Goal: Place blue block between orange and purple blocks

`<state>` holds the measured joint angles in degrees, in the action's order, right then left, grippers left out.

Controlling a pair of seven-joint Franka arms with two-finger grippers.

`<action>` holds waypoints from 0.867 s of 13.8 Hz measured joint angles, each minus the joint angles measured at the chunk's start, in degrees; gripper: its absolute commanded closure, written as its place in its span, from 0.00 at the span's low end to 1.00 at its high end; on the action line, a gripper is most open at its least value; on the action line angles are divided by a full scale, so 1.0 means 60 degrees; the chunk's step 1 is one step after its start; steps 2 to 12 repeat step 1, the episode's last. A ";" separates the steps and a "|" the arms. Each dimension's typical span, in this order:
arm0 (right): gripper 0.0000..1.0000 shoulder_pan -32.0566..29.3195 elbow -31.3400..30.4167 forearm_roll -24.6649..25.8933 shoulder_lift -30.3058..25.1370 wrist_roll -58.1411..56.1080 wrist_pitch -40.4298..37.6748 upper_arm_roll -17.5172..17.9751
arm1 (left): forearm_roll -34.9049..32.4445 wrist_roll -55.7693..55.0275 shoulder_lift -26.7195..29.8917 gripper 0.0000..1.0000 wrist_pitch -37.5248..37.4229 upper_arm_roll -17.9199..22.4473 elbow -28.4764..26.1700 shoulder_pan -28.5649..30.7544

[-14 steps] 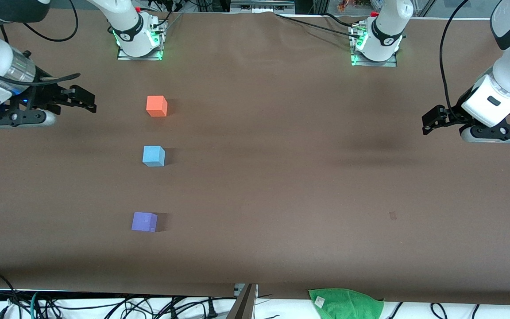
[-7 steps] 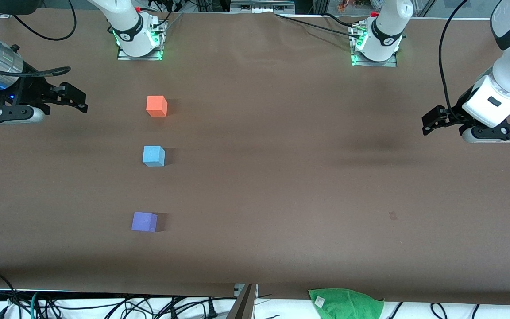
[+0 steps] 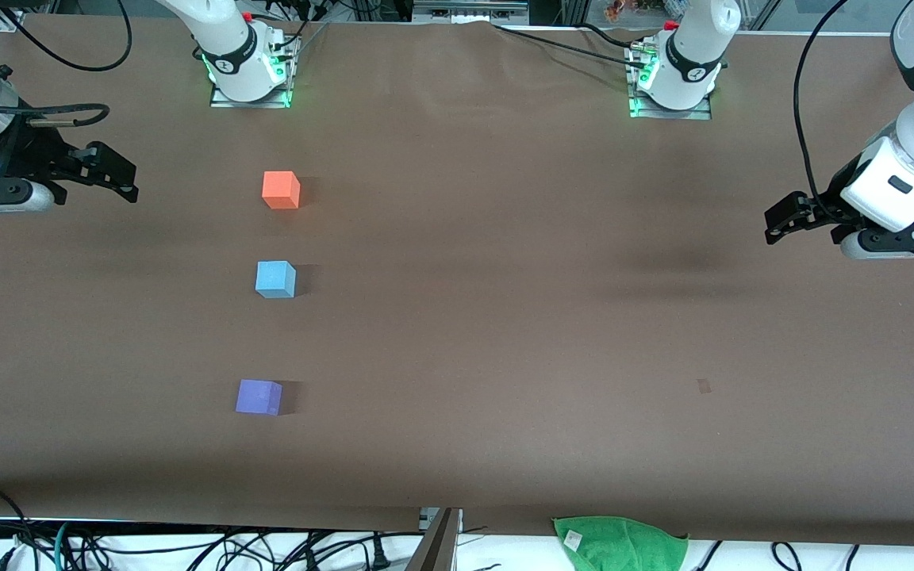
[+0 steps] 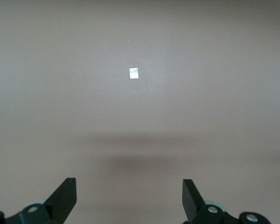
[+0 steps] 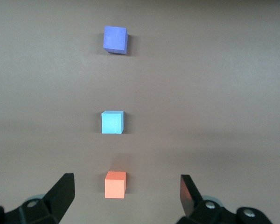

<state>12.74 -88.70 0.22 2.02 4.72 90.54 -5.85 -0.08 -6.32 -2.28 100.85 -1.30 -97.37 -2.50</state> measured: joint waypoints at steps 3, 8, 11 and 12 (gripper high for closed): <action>0.00 0.0000 0.0000 0.0006 0.0001 0.0033 -0.0092 0.0002 | 0.0000 0.0000 -0.0026 0.00 -0.0029 0.0000 0.0034 0.0000; 0.00 0.0000 0.0000 0.0006 0.0001 0.0033 -0.0092 0.0002 | 0.0000 0.0000 -0.0026 0.00 -0.0029 0.0000 0.0034 0.0000; 0.00 0.0000 0.0000 0.0006 0.0001 0.0033 -0.0092 0.0002 | 0.0000 0.0000 -0.0026 0.00 -0.0029 0.0000 0.0034 0.0000; 0.00 0.0000 0.0000 0.0006 0.0001 0.0033 -0.0092 0.0002 | 0.0000 0.0000 -0.0026 0.00 -0.0029 0.0000 0.0034 0.0000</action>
